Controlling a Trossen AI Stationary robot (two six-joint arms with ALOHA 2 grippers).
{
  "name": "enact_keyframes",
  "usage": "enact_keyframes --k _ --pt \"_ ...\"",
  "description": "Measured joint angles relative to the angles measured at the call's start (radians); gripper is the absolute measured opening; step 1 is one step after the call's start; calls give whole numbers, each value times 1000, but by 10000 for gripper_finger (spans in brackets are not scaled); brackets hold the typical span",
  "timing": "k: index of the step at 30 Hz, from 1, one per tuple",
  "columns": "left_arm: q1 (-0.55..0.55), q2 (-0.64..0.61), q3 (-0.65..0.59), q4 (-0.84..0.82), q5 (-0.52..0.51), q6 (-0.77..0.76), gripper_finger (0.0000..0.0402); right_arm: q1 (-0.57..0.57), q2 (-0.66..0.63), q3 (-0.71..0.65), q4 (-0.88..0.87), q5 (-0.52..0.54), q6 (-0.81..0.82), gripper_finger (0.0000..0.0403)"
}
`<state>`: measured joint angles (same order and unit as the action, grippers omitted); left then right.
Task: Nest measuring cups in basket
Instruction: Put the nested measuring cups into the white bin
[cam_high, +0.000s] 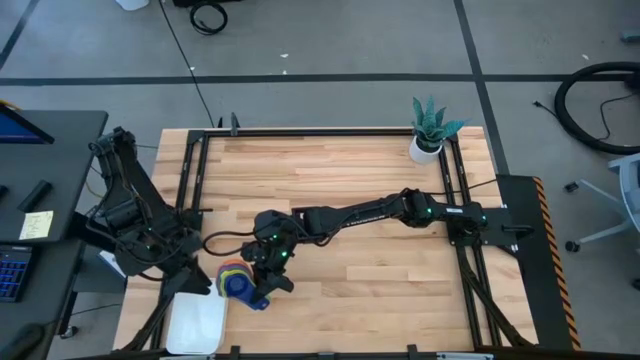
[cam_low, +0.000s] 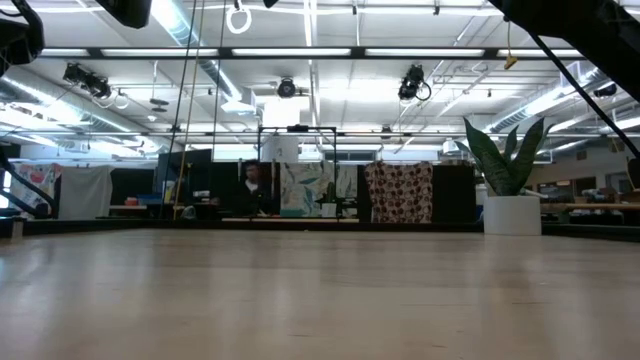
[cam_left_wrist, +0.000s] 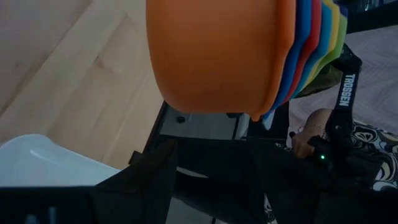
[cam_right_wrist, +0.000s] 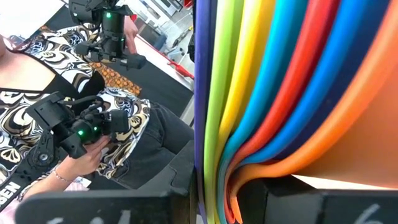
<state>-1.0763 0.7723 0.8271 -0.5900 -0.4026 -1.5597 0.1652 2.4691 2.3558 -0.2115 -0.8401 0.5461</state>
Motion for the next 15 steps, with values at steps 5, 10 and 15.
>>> enact_keyframes --k 5,10,15 --pt "0 0 0 4 0 0 222 2 0 0 0 0 0 77" --pt "0 0 0 4 0 7 222 2 0 0 0 0 0 77" --pt "0 0 0 4 -1 6 222 2 0 0 0 0 0 77"
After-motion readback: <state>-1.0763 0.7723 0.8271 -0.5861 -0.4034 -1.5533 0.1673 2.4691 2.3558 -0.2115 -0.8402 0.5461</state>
